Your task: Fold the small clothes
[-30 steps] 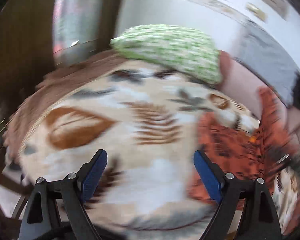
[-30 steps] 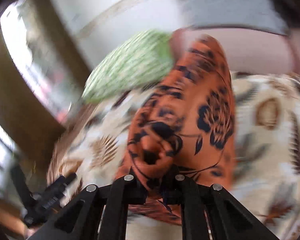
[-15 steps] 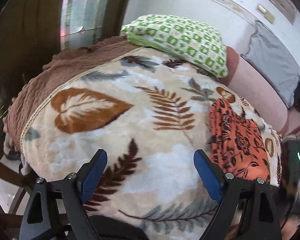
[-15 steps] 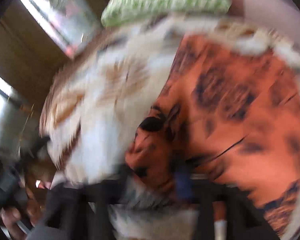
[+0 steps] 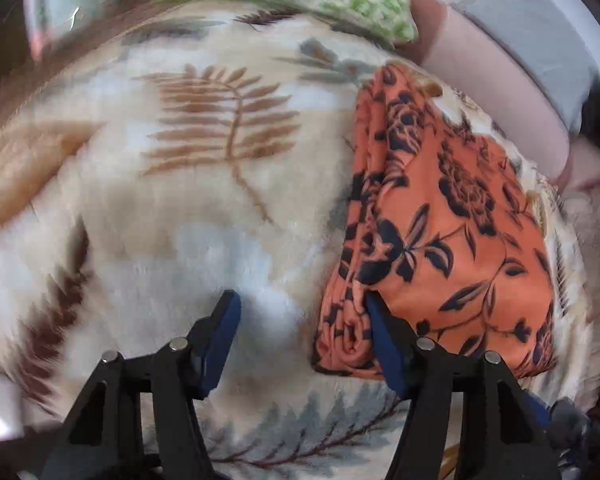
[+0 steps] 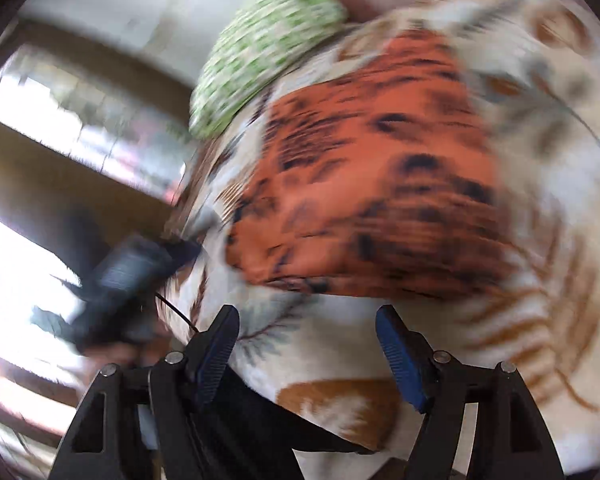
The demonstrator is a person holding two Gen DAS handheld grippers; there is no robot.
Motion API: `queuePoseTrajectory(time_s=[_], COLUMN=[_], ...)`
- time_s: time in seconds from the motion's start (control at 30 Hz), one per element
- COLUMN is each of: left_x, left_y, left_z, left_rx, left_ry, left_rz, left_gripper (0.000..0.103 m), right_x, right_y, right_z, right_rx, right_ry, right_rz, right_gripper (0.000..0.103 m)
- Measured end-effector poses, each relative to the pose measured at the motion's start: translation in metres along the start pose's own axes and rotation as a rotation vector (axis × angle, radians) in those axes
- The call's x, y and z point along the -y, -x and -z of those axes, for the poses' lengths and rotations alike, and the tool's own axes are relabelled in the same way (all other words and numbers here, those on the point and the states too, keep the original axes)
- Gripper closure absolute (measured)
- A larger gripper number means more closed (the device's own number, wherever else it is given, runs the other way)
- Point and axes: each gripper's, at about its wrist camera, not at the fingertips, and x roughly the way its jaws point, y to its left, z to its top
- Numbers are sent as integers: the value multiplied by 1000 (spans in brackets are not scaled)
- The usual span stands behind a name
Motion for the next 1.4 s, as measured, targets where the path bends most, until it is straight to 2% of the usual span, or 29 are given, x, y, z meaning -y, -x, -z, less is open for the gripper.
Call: queuePoseTrajectory(time_s=[0.1, 0.17, 0.3, 0.4, 0.47, 0.53, 0.57, 0.6, 0.63, 0.7, 0.77, 0.8, 0.83, 0.87, 0.93, 1.0, 1.03, 1.1, 1.17, 1.2, 1.23, 1.27, 1.3, 1.33, 1.4], left_x=[11, 22, 55, 92, 102, 96, 83, 74, 66, 63, 63, 64, 64, 63, 61, 67, 71, 83, 89, 82, 67, 54, 52, 57, 66], left_y=[22, 42, 71, 64, 36, -12, -38, -38, -34, -33, -35, -36, -34, -30, -23, -8, 0, 17, 3, -18, -36, -37, -33, -30, -31], left_z=[-4, -11, -35, -51, -57, -56, -52, -50, -49, -48, -45, -43, -43, -40, -43, -49, -51, -54, -52, -50, -46, -46, -45, -43, -41], left_rx=[19, 75, 175, 209, 167, 42, -45, -16, 14, 19, 27, 28, 37, 34, 19, 45, 86, 166, 134, 64, -5, 10, 24, 33, 50], left_ry=[-39, -81, -156, -276, -328, -343, -306, -266, -240, -239, -244, -245, -247, -245, -212, -202, -210, -260, -321, -312, -246, -173, -171, -205, -251], left_rz=[-34, -89, -44, -19, -61, -199, -221, -196, -206, -194, -208, -212, -216, -211, -185, -153, -139, -128, -180, -225, -203, -151, -139, -165, -199], left_gripper=[38, 39, 37, 33, 33, 33, 29, 23, 15, 15, 15, 15, 15, 15, 17, 18, 18, 18, 18, 18, 16, 14, 14, 14, 14], right_x=[44, 59, 71, 76, 78, 75, 77, 76, 71, 43, 26, 32, 40, 45, 42, 38, 41, 51, 62, 65, 64, 57, 44, 33, 6], right_y=[20, 31, 32, 17, -2, -23, -37, -42, -40, -24, -26, -51, -56, -50, -33, -8, -6, -16, -40, -53, -68, -80, -77, -71, -57], right_z=[-8, -20, -52, -79, -89, -92, -92, -91, -92, -96, -94, -90, -88, -91, -99, -115, -125, -148, -166, -168, -172, -174, -171, -172, -169], right_rx=[75, 124, 135, 108, 61, -7, -72, -90, -82, -26, -5, -74, -80, -54, -26, 84, 102, 88, 51, 6, -38, -73, -54, -28, 54], right_ry=[-196, -247, -264, -281, -329, -332, -334, -333, -319, -189, -70, -14, -30, -69, -101, -78, -93, -158, -228, -242, -232, -191, -153, -110, 32], right_rz=[-41, -58, -78, -125, -187, -201, -179, -169, -160, -100, 30, 141, 112, 39, -6, -34, -42, -68, -128, -166, -165, -91, -49, -23, 90], right_gripper=[28, 28, 28, 28, 28, 28, 32, 55, 63, 71, 71, 69, 66, 63, 36, 30, 21, 18, 18, 21, 35, 49, 61, 68, 78])
